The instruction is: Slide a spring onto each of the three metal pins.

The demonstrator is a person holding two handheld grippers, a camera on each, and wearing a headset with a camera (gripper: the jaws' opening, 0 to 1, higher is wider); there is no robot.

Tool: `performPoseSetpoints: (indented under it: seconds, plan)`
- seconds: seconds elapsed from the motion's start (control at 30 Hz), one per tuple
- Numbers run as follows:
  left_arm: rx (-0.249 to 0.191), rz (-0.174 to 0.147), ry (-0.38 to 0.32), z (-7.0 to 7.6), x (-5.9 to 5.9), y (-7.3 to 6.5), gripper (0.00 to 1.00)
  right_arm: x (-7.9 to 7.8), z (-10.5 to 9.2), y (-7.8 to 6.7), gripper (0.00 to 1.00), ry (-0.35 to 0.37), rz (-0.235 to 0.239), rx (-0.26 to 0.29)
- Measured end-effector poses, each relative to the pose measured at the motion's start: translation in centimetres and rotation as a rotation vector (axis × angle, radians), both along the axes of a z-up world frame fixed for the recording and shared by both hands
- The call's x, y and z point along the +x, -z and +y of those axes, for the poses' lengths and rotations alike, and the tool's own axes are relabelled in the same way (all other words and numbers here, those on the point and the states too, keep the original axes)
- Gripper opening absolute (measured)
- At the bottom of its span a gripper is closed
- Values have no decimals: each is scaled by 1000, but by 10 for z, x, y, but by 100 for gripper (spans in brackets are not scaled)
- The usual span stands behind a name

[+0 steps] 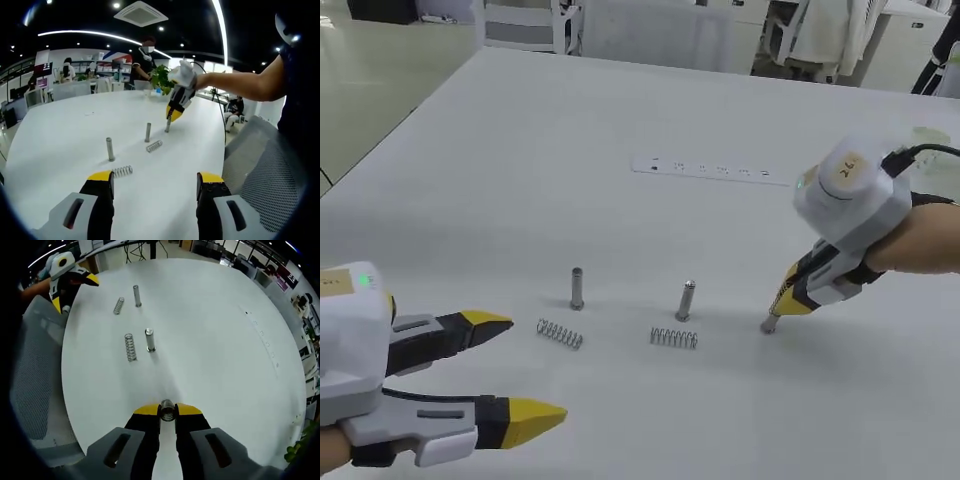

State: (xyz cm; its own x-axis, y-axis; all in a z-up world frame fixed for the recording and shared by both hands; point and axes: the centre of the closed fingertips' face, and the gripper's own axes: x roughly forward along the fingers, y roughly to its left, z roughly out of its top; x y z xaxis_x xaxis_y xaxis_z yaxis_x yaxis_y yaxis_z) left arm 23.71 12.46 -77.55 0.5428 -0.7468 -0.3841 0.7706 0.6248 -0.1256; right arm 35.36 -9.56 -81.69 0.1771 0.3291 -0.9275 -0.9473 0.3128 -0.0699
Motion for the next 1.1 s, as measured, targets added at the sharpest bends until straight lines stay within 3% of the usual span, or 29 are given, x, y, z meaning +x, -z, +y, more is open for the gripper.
performPoseSetpoints:
  seconds: [0.57, 1.1]
  plan:
    - [2, 0, -9, 4, -2, -1, 62, 6, 9, 25, 9, 4, -18, -12]
    - [1, -1, -10, 4, -2, 0, 62, 9, 7, 26, 11, 20, -20, -14]
